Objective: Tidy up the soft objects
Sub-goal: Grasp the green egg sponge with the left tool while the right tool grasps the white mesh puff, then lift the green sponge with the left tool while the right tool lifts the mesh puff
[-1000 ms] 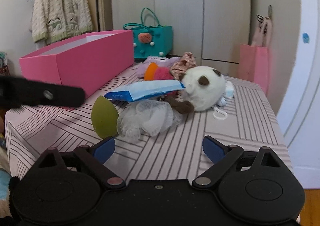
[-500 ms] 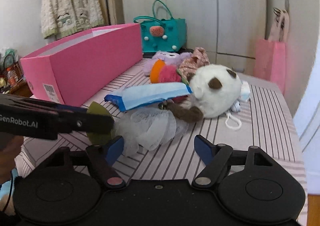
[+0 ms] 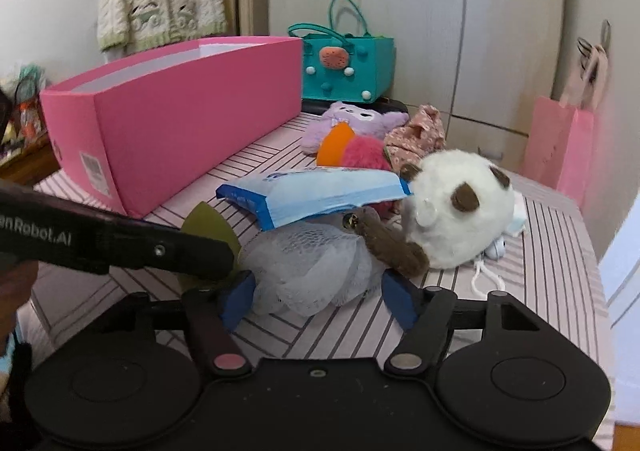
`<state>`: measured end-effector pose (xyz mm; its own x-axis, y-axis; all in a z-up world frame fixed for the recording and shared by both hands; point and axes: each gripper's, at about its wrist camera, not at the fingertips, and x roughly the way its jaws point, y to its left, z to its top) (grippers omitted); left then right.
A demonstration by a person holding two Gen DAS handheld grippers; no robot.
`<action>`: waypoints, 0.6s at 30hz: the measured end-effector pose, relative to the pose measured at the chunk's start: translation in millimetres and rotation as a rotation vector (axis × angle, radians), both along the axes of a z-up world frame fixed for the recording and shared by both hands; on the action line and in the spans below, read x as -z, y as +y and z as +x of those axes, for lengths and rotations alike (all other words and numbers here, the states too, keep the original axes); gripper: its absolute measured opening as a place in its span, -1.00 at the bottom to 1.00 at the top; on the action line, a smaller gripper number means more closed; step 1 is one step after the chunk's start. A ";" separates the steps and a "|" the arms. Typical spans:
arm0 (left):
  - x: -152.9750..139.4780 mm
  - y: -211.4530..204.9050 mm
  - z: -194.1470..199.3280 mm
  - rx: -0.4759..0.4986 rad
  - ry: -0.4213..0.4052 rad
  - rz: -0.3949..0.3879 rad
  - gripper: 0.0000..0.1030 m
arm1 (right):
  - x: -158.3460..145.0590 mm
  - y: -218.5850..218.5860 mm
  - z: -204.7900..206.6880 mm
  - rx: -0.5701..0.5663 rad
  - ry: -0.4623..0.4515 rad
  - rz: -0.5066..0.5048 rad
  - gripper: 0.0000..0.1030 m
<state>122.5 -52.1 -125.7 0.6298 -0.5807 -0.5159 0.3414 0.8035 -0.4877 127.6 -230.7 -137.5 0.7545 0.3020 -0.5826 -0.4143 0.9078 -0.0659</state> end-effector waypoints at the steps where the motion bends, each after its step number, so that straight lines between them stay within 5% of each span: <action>1: 1.3 0.4 0.6 0.004 0.004 -0.005 -0.29 | -0.4 1.9 0.5 -0.009 -0.010 -0.024 0.51; 5: 1.3 -1.5 0.9 -0.005 0.010 -0.011 -0.32 | -0.5 8.6 9.0 -0.026 -0.019 -0.065 0.47; 10: 3.6 -1.6 2.5 -0.004 0.034 -0.036 -0.31 | 1.5 11.1 1.4 -0.041 -0.045 -0.029 -0.51; 18: -1.5 -4.6 1.4 -0.007 0.024 -0.004 -0.31 | -0.2 8.6 -7.4 0.012 -0.077 0.001 -0.74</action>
<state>123.8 -56.7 -124.2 0.6209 -0.5787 -0.5287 0.3241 0.8037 -0.4990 120.2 -222.1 -137.4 0.8008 0.2929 -0.5225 -0.3970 0.9127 -0.0967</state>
